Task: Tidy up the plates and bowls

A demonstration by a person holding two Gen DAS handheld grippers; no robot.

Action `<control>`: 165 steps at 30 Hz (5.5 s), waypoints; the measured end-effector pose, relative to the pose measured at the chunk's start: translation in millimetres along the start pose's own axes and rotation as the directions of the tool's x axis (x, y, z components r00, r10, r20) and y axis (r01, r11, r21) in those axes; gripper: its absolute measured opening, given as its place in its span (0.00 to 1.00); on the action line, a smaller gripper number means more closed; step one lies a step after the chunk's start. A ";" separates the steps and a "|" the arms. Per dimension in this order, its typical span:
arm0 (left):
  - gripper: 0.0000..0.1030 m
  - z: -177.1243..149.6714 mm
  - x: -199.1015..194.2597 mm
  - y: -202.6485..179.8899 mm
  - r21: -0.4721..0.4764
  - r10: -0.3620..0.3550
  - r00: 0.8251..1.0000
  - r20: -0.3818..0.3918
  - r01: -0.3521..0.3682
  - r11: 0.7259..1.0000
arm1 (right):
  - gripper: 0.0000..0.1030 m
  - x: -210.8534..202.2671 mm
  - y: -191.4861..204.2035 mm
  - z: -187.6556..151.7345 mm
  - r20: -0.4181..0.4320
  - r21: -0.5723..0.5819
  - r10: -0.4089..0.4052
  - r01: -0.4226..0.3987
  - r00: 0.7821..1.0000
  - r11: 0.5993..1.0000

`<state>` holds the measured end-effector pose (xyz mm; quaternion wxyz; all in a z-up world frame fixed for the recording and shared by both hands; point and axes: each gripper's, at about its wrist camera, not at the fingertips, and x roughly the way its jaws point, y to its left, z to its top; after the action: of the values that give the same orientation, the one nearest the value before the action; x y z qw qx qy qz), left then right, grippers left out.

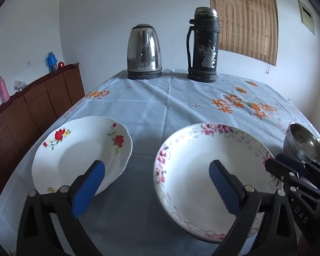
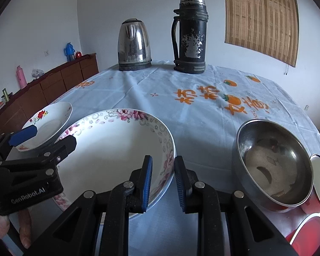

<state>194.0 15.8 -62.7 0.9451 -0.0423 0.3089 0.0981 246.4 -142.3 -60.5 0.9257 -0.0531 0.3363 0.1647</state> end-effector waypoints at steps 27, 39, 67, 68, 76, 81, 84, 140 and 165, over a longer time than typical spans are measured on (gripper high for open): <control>1.00 -4.6 -13.3 8.0 -0.040 0.000 0.999 0.050 0.002 0.999 | 0.24 -14.3 4.3 -0.5 0.082 -0.025 -0.001 0.003 0.997 1.000; 1.00 -12.3 -18.6 51.0 -0.156 -0.005 1.000 0.023 0.008 0.988 | 0.49 -29.8 3.0 -2.0 0.164 -0.013 -0.018 0.020 0.986 1.000; 0.99 8.7 8.1 178.6 -0.202 0.182 0.981 -0.066 -0.192 0.960 | 0.49 38.8 151.6 58.5 -0.058 -0.164 0.238 -0.244 0.970 0.956; 0.99 8.5 11.6 180.8 -0.203 0.184 0.980 -0.073 -0.195 0.959 | 0.49 42.5 155.5 60.0 -0.059 -0.167 0.232 -0.239 0.971 0.957; 0.96 2.6 29.9 182.2 -0.191 0.165 0.977 -0.133 -0.189 0.963 | 0.41 75.1 174.8 67.9 -0.142 -0.197 0.145 -0.172 0.979 0.965; 0.86 0.9 34.7 187.6 -0.218 0.158 0.973 -0.167 -0.193 0.957 | 0.40 88.3 182.7 66.7 -0.189 -0.225 0.117 -0.159 0.975 0.961; 0.77 -0.7 41.1 193.4 -0.243 0.140 0.969 -0.204 -0.189 0.951 | 0.40 97.0 186.1 61.7 -0.226 -0.234 0.109 -0.162 0.968 0.959; 0.25 -0.6 7.9 165.5 -0.245 0.094 0.995 -0.040 -0.101 0.964 | 0.26 31.5 154.0 43.2 -0.018 -0.188 0.221 -0.220 0.975 0.957; 0.25 4.3 -11.1 117.2 -0.196 0.095 0.995 -0.019 -0.097 0.976 | 0.26 6.0 109.7 28.7 0.043 -0.128 0.214 -0.207 0.976 0.970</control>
<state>163.0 129.1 -54.9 0.9289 -0.1212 0.3039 0.1734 230.7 -31.6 -40.9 0.9071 -0.0693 0.3032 0.2837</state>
